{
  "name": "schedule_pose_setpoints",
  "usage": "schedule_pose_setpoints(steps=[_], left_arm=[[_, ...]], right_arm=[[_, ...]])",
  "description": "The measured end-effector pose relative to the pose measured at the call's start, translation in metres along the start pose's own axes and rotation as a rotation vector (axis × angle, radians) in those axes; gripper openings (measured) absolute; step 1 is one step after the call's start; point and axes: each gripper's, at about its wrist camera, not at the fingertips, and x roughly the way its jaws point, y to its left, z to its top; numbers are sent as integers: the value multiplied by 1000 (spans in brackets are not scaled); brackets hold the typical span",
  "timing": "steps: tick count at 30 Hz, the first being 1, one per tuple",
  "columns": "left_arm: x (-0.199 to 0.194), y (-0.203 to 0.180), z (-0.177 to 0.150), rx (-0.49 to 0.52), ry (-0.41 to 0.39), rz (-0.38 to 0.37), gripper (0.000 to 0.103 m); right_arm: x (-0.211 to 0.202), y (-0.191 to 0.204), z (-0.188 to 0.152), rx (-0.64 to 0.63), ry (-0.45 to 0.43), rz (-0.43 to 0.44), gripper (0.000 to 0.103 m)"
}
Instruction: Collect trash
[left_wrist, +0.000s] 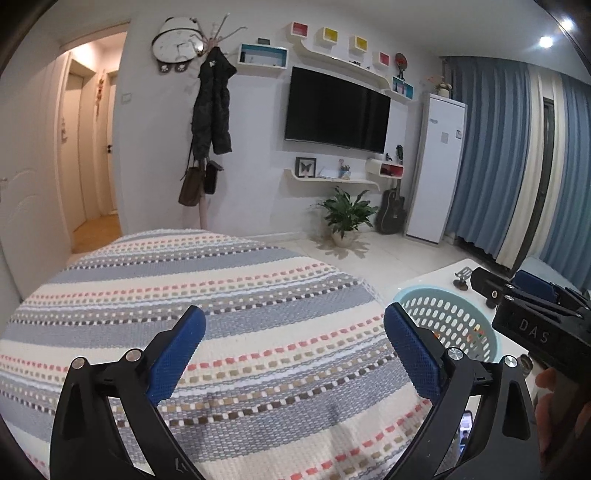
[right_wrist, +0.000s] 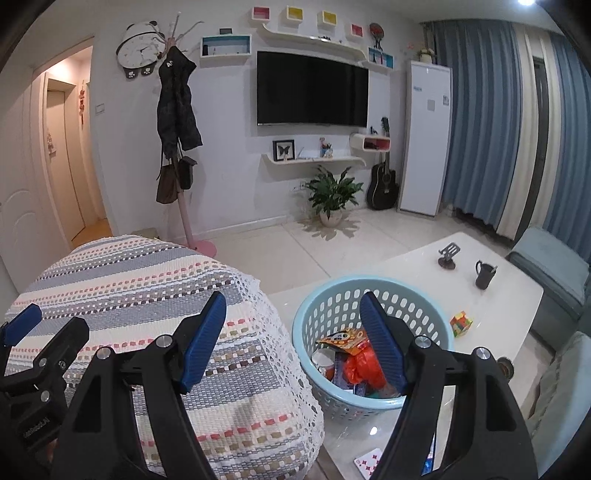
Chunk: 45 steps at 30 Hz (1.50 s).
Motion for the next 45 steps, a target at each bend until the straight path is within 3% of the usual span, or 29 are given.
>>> schedule_pose_setpoints(steps=[15, 26, 45], left_arm=[[-2, 2, -3, -16, -4, -2, 94], [0, 6, -4, -35, 6, -7, 94], [-4, 6, -5, -18, -1, 13, 95]], right_arm=[[-21, -9, 1, 23, -99, -76, 71], [-21, -17, -3, 39, -84, -119, 71], [-17, -6, -11, 3, -47, -104, 71]])
